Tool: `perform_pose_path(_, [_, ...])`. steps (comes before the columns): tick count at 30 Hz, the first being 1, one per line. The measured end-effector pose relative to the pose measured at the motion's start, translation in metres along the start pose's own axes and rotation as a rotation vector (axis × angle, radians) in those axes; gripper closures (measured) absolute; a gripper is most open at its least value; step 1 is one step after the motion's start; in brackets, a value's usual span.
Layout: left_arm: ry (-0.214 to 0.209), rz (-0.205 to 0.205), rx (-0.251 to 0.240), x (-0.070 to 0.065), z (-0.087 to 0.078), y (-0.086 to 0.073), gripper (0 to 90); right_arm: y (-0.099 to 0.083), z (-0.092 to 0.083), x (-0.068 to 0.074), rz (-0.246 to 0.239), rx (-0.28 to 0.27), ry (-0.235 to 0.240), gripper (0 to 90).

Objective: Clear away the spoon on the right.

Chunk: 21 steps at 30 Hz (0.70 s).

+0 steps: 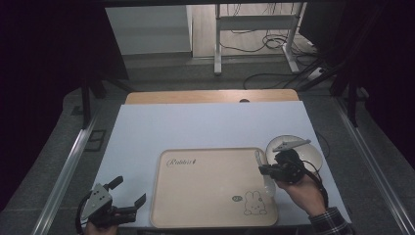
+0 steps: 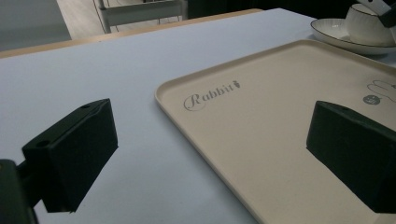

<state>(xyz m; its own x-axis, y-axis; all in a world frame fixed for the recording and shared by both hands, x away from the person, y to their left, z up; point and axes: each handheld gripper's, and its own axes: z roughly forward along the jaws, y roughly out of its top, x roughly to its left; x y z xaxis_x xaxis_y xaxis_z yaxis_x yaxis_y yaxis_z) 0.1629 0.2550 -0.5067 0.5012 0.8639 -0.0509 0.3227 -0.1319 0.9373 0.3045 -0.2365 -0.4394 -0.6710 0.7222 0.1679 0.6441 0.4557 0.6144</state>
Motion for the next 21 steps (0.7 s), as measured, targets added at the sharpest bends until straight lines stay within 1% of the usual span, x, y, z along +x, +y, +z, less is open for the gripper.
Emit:
perform_pose_path(7, [-0.001,0.000,0.002,0.000,0.000,0.000,1.9,-0.011,0.016,-0.002,0.018,0.035,0.008,86.2])
perform_pose_path(15, [-0.001,0.001,0.002,0.000,0.000,0.000,1.9,-0.017,0.025,-0.004,0.037,0.049,0.014,86.1])
perform_pose_path(21, [-0.002,0.003,0.004,0.000,0.000,0.000,1.9,-0.020,0.030,-0.006,0.041,0.058,0.019,85.9])
